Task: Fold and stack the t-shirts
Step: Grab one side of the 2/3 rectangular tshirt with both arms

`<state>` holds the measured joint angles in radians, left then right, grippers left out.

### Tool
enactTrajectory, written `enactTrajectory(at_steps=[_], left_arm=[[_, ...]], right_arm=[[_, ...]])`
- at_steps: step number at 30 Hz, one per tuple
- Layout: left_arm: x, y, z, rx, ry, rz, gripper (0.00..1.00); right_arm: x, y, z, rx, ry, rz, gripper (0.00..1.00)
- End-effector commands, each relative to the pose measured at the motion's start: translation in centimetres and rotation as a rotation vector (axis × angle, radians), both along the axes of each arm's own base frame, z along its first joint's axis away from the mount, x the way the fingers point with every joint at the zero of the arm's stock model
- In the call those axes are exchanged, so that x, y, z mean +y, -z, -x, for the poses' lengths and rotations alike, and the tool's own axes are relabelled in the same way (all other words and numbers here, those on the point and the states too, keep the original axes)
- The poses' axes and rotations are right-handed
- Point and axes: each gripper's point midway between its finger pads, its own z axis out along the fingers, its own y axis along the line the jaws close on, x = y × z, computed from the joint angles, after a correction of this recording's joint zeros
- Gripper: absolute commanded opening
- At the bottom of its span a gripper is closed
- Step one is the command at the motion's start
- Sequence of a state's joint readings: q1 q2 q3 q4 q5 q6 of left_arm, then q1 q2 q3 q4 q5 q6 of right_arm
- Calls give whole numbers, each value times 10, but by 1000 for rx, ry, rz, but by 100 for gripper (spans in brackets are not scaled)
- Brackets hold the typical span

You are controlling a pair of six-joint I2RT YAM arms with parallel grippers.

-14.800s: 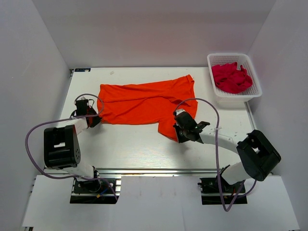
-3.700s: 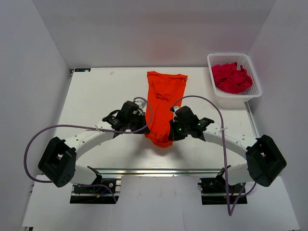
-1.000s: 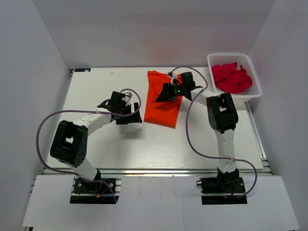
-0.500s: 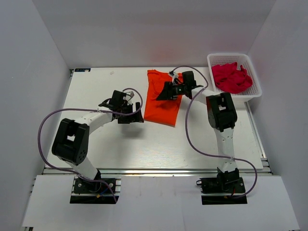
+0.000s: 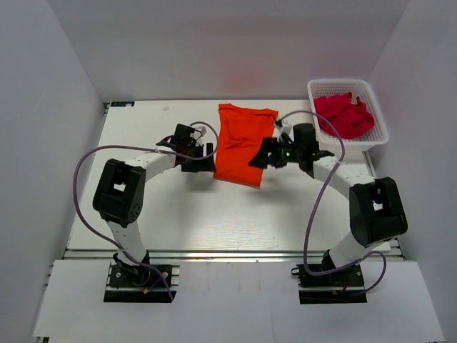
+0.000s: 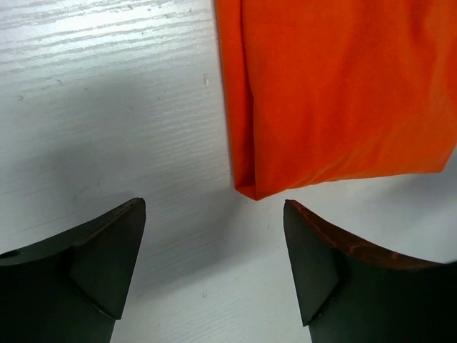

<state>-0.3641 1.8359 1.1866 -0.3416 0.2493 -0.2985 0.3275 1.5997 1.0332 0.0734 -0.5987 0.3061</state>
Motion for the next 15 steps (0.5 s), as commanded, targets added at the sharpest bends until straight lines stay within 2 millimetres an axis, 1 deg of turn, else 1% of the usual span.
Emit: enactTrajectory(at_steps=[1,2,3,4,5,6,7,8,9,10,11,12,13,14,15], left_arm=[[-6,-1,4,-5,49,1,87],[-9,-4,0,-25,54,16,84],[-15,4,7,-4,75,27,83],[-16,7,10,2,85,38,81],[-20,9,11,9,99,57,80],[-23,12,16,18,109,54,78],[-25,15,16,21,115,61,78],[-27,21,21,43,115,59,78],[-28,20,19,32,115,63,75],[-28,25,20,44,115,59,75],[-31,29,21,47,124,57,73],[-31,29,21,47,124,57,71],[-31,33,22,61,116,57,69],[-32,30,19,53,117,60,68],[-32,34,20,61,116,57,61]], right_arm=[[-22,49,26,162,101,87,90],[-22,57,34,193,94,87,90],[-23,65,42,218,95,88,90],[-25,70,44,231,98,90,90],[-26,80,49,260,101,101,90],[-28,85,51,274,100,106,90],[-28,88,52,282,101,108,90],[-26,95,53,298,92,112,90],[-25,98,53,299,87,109,89],[-24,99,51,306,92,104,89],[-23,107,52,322,85,104,89],[-21,109,51,328,83,98,88],[-19,111,49,326,79,93,88],[-18,116,49,336,75,92,86],[-17,115,49,342,69,83,83]])
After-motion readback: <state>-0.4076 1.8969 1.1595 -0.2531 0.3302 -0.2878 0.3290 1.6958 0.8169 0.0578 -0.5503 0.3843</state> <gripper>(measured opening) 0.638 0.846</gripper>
